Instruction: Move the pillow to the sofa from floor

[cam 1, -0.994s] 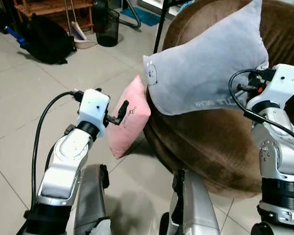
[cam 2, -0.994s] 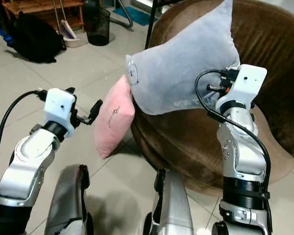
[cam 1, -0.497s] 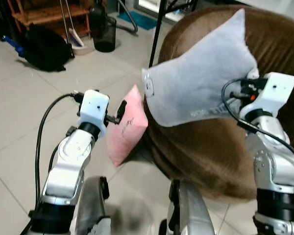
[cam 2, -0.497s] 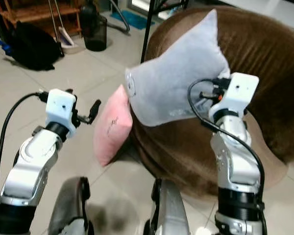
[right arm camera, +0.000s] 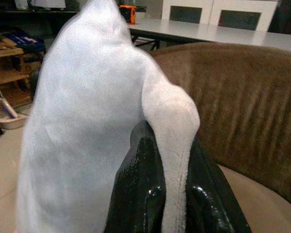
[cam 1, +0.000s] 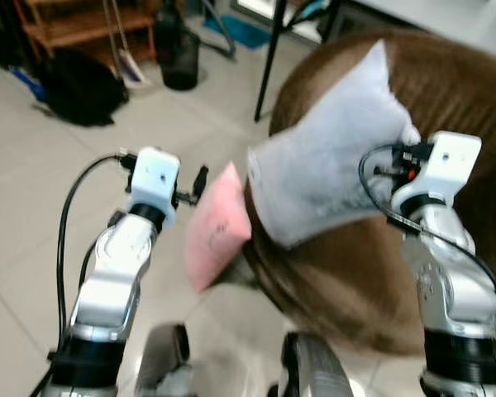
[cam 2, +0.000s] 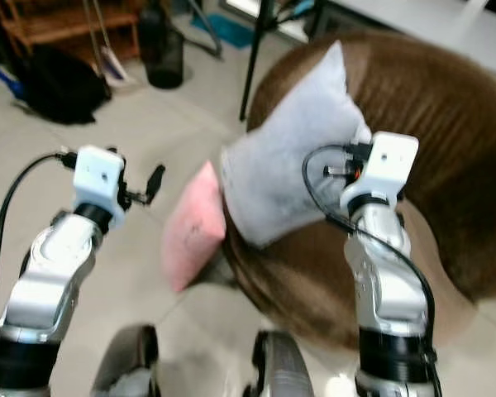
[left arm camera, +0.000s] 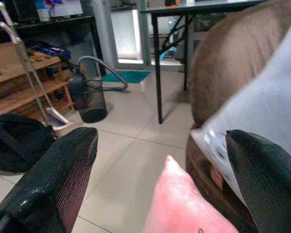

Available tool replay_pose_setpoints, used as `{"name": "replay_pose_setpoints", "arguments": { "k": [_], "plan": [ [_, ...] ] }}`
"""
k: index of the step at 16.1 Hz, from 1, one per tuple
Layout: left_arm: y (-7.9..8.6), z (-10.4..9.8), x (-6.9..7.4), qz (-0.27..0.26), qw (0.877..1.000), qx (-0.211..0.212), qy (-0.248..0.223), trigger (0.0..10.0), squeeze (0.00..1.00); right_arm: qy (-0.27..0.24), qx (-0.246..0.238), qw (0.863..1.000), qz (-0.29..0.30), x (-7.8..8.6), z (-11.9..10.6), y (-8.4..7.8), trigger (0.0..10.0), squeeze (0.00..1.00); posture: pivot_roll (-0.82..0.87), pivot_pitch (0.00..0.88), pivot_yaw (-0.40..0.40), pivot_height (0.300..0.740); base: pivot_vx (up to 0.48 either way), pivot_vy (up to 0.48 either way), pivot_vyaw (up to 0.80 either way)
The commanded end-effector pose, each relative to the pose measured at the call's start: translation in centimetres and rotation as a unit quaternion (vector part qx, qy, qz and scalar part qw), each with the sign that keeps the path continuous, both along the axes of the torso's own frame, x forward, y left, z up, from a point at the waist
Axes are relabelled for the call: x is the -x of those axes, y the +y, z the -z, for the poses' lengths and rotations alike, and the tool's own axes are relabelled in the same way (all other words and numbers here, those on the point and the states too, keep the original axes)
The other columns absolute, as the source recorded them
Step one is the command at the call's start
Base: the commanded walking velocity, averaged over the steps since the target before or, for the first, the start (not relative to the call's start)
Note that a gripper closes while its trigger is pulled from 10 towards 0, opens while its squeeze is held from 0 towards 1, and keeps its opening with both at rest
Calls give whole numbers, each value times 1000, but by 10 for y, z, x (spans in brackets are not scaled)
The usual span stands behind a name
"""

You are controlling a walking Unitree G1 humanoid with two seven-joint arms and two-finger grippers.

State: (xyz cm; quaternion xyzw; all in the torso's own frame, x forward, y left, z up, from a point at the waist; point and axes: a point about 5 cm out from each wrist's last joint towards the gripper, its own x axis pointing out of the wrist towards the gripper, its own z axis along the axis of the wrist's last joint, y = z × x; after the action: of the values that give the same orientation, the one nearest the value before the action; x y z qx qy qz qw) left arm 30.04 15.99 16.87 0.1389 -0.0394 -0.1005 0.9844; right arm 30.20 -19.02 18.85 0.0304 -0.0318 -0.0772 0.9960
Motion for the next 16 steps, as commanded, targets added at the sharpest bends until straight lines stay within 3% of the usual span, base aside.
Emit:
{"name": "replay_pose_setpoints", "arguments": {
  "k": [1,2,5,7,11,16],
  "plan": [
    [-3,-7,1,7,1000,-4,-16,10000,0,-27,12,999,23,1,-14,-9,10000,0,124,17,-143,697,0,0,0],
    [-3,-7,1,8,1000,-4,-17,10000,0,-24,22,999,32,0,-17,-12,10000,0,125,17,-143,707,0,0,0],
    [-2,-8,1,10,1000,-10,-17,10000,0,-47,-7,998,49,1,-30,-20,10000,0,133,17,-139,740,0,0,0],
    [-2,-9,2,11,1000,-7,-18,10000,0,-49,-17,997,48,2,-31,-21,10000,0,133,18,-134,740,0,0,0],
    [-10,-12,1,36,999,0,-23,10000,0,-27,-31,998,56,11,-11,-14,10000,0,128,15,-119,740,0,0,0],
    [-16,-12,0,63,998,-6,-21,10000,0,2,-28,997,69,17,3,-17,10000,0,123,17,-109,740,248,0,-800]
  ]
}}
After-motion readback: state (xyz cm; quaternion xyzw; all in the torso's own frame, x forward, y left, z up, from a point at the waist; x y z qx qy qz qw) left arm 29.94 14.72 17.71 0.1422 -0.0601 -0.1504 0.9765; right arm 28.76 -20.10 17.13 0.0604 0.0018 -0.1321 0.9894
